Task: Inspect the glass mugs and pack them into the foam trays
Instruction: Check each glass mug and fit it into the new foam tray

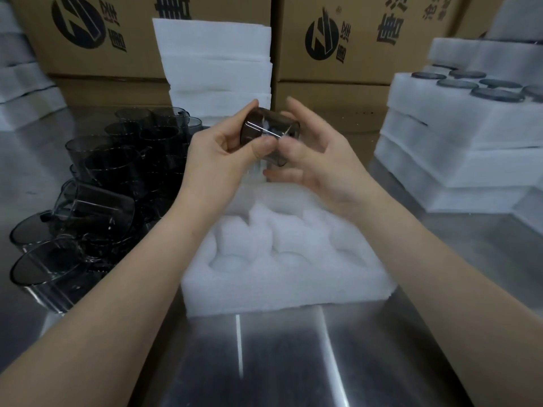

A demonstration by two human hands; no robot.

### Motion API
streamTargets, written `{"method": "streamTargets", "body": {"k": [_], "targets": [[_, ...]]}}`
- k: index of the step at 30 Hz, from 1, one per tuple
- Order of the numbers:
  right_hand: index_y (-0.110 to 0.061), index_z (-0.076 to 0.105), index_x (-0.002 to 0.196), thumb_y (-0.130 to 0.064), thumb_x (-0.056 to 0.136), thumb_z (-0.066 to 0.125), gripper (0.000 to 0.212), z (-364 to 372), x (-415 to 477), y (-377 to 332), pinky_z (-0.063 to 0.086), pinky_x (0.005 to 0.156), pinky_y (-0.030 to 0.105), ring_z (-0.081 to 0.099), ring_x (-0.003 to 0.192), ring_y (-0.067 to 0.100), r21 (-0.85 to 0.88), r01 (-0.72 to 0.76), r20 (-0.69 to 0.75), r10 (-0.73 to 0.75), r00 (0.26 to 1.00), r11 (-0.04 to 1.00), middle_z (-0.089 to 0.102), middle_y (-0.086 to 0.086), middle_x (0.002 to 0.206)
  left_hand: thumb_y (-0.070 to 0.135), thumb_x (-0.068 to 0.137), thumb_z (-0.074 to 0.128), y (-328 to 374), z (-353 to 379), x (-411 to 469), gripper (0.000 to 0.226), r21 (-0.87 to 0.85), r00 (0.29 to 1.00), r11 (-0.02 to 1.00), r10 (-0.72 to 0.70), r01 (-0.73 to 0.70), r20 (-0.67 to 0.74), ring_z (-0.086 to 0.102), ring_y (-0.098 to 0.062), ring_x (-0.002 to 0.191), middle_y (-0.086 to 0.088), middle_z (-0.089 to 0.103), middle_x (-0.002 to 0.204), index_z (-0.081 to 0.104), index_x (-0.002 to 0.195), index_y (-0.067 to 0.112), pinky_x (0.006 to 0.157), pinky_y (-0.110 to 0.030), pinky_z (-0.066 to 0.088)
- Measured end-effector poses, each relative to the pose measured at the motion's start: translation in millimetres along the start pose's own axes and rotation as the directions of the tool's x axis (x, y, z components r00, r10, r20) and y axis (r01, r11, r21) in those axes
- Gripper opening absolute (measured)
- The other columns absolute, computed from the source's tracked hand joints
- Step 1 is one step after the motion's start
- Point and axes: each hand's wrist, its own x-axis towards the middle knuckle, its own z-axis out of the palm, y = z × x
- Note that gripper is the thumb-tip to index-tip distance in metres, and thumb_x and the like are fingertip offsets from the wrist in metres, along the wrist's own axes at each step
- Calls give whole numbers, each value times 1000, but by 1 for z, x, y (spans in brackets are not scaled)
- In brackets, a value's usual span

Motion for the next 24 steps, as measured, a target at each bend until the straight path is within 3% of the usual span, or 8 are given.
{"method": "streamTargets", "body": {"k": [3,5,10,13,16,18,21,24], "targets": [[-9,42,145,3,79,76,75,2,-3,2,52,98,48,56,125,25,-319,212,77,-198,977,924,45,9,144,7,90,63,2,1,0,45,-38,999,998,-42,41,-34,66,-6,104,13,70,103,49,132,18,96,-26,50],[-7,44,142,-2,79,77,72,4,-4,2,48,101,47,53,128,21,-476,284,85,-278,957,832,50,7,141,6,93,59,4,3,0,39,-70,996,995,-70,66,-50,66,-14,108,5,69,106,50,130,19,99,-32,51],[-19,52,129,-29,80,75,55,9,-8,-2,52,84,42,62,105,12,-732,314,66,-396,916,604,61,-12,117,18,99,54,5,4,-1,24,-18,990,996,-92,90,-109,69,-13,95,-1,71,98,61,121,19,77,-23,57],[-24,56,120,-43,80,73,48,15,-9,-4,53,74,38,62,87,6,-802,268,41,-399,916,533,66,-14,102,21,99,54,6,1,-3,20,103,981,993,-29,50,-194,72,-17,85,-2,73,85,72,90,24,68,-27,58],[-21,59,105,-47,79,72,39,19,-12,-7,53,68,37,63,73,9,-770,196,-44,-356,933,607,70,-7,88,21,97,56,7,-2,-1,21,241,954,969,15,60,-300,72,-24,77,-8,73,79,72,83,18,71,-41,60],[-16,59,97,-46,78,73,38,21,-12,-12,54,62,41,67,72,19,-688,110,-112,-255,960,717,72,1,83,19,94,58,8,-7,1,18,261,941,960,-10,104,-339,73,-17,71,-3,73,75,72,84,14,75,-41,59],[-8,60,93,-48,77,74,45,23,-6,-24,51,47,31,66,55,18,-592,-11,-127,-80,989,806,73,6,78,15,90,59,7,-17,0,18,420,946,885,-67,203,-317,70,-11,87,2,73,88,72,103,17,91,-36,54],[-8,64,101,-49,78,74,47,36,-1,-33,51,45,28,65,50,15,-618,-98,-79,62,995,780,70,9,87,12,92,53,6,-24,-5,21,359,926,884,-178,299,-332,67,-21,100,-5,72,99,70,100,18,97,-41,51]]}}
